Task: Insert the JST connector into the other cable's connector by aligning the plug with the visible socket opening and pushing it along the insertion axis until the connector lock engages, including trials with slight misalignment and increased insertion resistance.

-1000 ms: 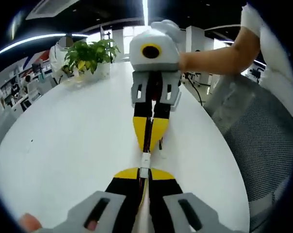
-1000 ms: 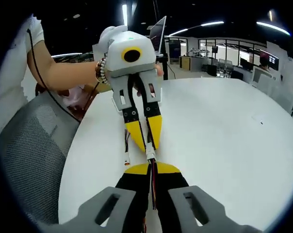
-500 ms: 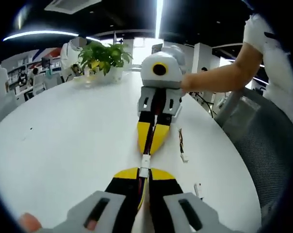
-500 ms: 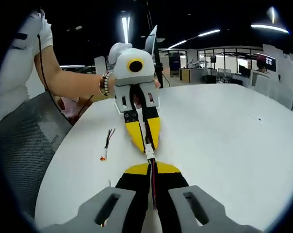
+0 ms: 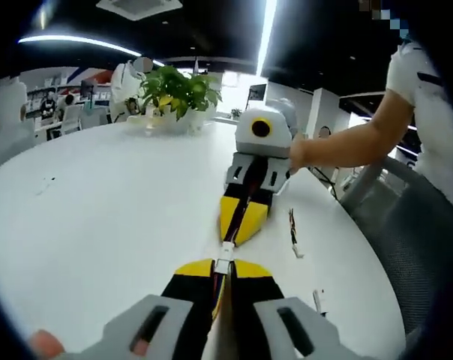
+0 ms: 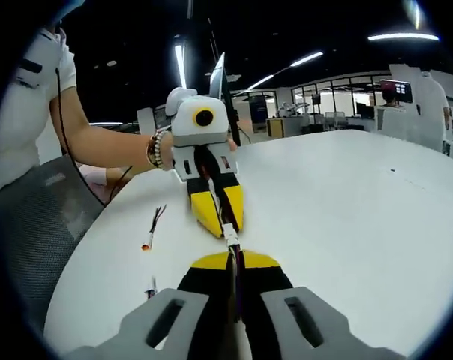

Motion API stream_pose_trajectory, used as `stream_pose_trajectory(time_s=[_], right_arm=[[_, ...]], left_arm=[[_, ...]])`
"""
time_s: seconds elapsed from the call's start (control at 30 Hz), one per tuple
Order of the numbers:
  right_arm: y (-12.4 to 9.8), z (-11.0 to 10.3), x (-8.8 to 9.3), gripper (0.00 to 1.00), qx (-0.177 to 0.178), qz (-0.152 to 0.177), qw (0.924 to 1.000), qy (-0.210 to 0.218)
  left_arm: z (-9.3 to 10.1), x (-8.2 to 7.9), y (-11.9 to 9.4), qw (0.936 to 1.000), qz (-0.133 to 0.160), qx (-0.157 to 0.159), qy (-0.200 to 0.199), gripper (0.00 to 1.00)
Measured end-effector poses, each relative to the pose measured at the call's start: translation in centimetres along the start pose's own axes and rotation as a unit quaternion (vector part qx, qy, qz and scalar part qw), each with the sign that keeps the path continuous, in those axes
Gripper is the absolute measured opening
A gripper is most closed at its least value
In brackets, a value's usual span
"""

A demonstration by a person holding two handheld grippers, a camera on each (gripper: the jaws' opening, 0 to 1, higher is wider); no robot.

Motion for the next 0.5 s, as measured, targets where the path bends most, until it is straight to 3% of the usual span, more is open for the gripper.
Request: stream_pose_trajectory(time_s=[0.13, 0.3, 0.5], right_arm=[[-0.1, 0.1, 0.0, 0.03, 0.002, 0.005, 0.9999, 0.014], [-0.9, 0.5, -0.6, 0.11, 0.025, 0.006, 0.9994, 0.024], [-2.7, -0.6, -2.8, 0.11, 0.029, 0.027, 0.9992, 0.002]], left_arm=[[0.4, 0.0, 0.0, 0.9999, 0.006, -0.001, -0.01, 0.02], [0.7, 0.1, -0.9, 0.9999, -0.01, -0.011, -0.006, 0.06], [1.4, -0.1, -2.7, 0.9995, -0.019, -0.024, 0.0, 0.1]])
Point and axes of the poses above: the point that each gripper's makers call its tool centre point, and the gripper's own axes: y roughly forward along the fingers, z roughly to its right, x roughly out of its underside, the point moved 7 cm from there along -y, roughly backward along the fingers, and after that the axes turned 2 degrees about -y, right-handed, at the moved point
